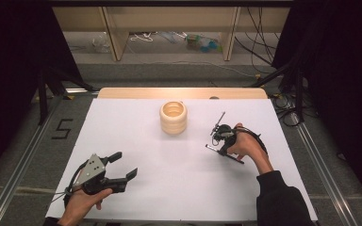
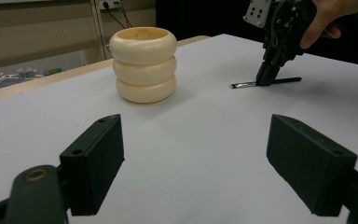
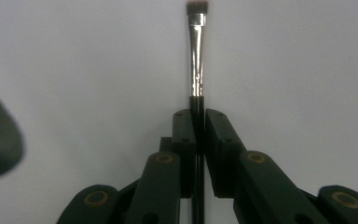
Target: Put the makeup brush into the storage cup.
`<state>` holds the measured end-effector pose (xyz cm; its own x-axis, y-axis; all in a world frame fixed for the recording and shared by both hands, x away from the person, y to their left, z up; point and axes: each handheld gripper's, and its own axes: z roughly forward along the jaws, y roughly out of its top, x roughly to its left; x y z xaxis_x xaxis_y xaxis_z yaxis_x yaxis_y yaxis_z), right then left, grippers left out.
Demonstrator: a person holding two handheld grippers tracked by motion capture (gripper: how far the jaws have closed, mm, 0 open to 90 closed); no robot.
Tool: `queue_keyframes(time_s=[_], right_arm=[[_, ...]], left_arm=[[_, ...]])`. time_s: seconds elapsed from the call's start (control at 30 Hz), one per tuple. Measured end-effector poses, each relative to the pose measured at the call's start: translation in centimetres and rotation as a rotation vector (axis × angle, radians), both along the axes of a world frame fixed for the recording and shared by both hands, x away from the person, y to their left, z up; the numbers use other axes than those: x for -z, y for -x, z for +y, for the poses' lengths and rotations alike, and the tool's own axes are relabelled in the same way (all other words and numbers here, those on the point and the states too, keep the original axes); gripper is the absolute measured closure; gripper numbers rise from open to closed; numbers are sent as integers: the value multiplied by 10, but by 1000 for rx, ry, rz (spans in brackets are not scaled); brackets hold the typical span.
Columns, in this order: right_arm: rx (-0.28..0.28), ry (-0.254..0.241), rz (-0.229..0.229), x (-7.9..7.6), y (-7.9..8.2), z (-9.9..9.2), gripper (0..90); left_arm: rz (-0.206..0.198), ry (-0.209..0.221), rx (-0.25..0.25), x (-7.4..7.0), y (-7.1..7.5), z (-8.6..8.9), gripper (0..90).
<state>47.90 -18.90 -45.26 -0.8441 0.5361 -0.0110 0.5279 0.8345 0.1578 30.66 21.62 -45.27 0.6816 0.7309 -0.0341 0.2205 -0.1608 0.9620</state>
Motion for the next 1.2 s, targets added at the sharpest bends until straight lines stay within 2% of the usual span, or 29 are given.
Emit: queue_keyframes(time_s=[0.23,0.33,0.37,0.5,0.53,0.73,0.8,0.9,0.93,1.03,1.07,1.13,1.17,1.2], right_arm=[[-2,1,-5,0,0,0,839],[4,3,-7,-1,1,1,839],[0,-12,-19,-2,1,0,839],[5,-17,-42,-8,1,0,839],[6,-25,-53,-10,1,-1,839],[11,-80,-115,-25,4,0,839],[7,-117,-153,-32,4,0,839],[12,-134,-170,-37,6,0,839],[14,-161,-200,-41,6,0,839],[17,-190,-223,-45,6,1,839],[21,-216,-256,-49,6,1,839],[29,-255,-278,-52,6,1,839],[29,-255,-278,-52,6,1,839],[36,-283,-311,-54,6,1,839]], left_arm=[[-5,9,4,0,0,0,191],[-6,0,3,0,0,1,191],[-7,-1,3,0,0,1,192],[-4,9,1,0,-1,1,193],[-5,1,0,0,0,1,193],[-6,4,-2,0,0,1,193],[-7,6,-3,-1,0,1,193],[-7,7,-5,-1,0,1,193],[-7,7,-6,-1,0,1,193],[-8,7,-6,-1,0,1,193],[-6,9,-8,-1,0,1,193],[-9,6,-7,-1,0,1,193],[-9,6,-7,-1,0,1,193],[-9,6,-7,-1,0,1,193]])
